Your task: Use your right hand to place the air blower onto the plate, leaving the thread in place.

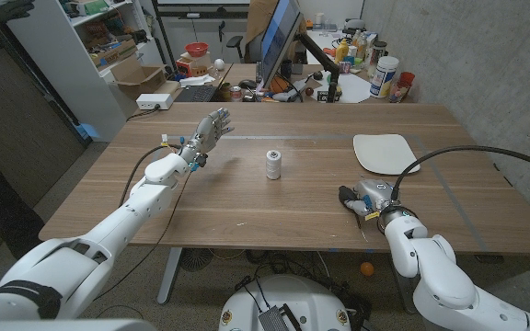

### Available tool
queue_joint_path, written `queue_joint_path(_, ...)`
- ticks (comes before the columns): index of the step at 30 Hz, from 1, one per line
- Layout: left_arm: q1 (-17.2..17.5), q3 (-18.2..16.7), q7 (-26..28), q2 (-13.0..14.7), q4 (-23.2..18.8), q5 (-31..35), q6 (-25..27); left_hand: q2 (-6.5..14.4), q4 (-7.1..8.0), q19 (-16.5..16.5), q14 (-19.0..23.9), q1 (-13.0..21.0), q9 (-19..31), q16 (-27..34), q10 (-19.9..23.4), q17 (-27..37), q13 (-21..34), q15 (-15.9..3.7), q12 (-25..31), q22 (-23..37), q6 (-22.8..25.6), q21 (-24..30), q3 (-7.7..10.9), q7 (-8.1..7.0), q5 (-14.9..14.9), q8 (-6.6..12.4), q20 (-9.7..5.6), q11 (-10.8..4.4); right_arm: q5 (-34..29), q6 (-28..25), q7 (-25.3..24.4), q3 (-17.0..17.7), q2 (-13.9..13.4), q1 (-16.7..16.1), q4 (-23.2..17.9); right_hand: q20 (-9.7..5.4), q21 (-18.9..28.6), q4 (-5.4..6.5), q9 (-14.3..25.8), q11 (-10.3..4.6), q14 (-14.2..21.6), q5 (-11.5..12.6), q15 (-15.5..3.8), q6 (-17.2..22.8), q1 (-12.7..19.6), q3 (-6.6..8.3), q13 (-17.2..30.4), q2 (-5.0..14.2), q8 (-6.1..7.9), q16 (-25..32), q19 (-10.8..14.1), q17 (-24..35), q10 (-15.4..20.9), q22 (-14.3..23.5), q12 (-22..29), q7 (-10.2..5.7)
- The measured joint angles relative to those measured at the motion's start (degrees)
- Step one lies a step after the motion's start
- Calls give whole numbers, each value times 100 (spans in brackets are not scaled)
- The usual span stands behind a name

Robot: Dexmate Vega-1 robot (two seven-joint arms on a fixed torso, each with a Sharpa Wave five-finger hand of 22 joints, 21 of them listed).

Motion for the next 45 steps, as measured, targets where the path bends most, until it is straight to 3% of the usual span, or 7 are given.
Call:
queue_joint_path(6,-4,0,-12,-2,28,0,-10,0,0,0,0,0,0,0,0,0,0,0,0,0,0,0,0,0,0,0,0,0,229,102,-279,71,-54,-56,-4,-21,78,-29,8,0,28,-43,9,120,77,42,101,65,2,0,-22,47,0,35,45,-21)
queue_joint_path(12,-5,0,-33,-3,41,0,-12,0,0,0,0,0,0,0,0,0,0,0,0,0,0,-21,0,0,0,0,0,0,364,133,-448,106,-122,-78,-51,11,100,-54,9,23,59,-83,40,110,172,66,118,13,2,0,-57,69,-23,35,45,-56)
queue_joint_path(39,-7,-20,-59,-2,87,-26,-22,0,0,0,-24,0,0,0,0,0,0,24,0,0,0,-21,0,0,0,0,0,0,814,136,-1061,346,-530,-58,-311,-10,188,-12,3,10,58,-260,40,100,292,121,166,-47,-4,-106,-159,65,-97,-114,11,-127)
queue_joint_path(45,-5,-24,-61,6,84,-26,-26,0,0,0,-24,0,0,0,0,0,0,24,0,0,0,-44,0,0,0,0,0,0,980,380,-1294,428,-611,-78,-327,9,188,29,1,-10,25,-305,10,67,292,126,196,-47,-6,-153,-220,49,-117,-139,11,-177)
